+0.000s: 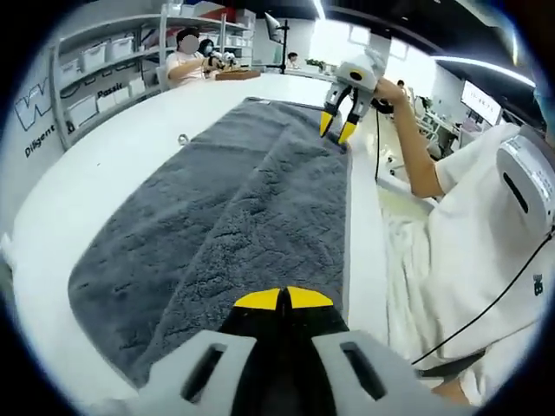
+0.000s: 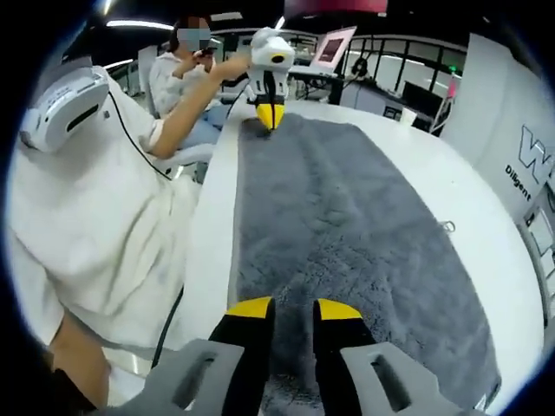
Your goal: Open the folded towel by lifting each exposed corner and separating the folded layers until the towel lies flat within the target outline without major curled edges
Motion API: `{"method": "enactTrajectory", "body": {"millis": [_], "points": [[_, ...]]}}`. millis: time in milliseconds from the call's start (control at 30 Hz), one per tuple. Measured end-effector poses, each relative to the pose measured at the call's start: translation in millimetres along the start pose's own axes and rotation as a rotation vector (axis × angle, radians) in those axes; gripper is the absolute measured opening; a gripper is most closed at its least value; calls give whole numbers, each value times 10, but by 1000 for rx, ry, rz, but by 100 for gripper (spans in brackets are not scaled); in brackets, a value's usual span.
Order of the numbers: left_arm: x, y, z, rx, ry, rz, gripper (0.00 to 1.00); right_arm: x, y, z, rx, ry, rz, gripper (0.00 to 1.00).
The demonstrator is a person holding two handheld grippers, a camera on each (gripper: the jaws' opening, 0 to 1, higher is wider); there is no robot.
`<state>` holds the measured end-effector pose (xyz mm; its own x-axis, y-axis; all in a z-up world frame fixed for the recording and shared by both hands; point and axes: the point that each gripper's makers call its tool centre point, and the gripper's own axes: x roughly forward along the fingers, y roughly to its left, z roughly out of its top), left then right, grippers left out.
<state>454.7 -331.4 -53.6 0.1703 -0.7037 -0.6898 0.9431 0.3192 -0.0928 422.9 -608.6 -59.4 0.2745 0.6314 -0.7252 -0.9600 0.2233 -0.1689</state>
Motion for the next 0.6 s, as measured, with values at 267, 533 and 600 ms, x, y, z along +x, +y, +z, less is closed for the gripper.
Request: {"method": "enactTrajectory", "body": {"millis": [267, 533, 600], "points": [[-39, 84, 42, 6, -23, 43, 1, -31, -40, 49, -10, -19, -16, 5], [-63, 129, 119, 26, -53, 72, 1, -32, -67, 3, 47, -10, -1, 0], [-77, 139, 134, 32, -59, 82, 1, -43, -112, -3, 49, -5, -18, 0]]}}
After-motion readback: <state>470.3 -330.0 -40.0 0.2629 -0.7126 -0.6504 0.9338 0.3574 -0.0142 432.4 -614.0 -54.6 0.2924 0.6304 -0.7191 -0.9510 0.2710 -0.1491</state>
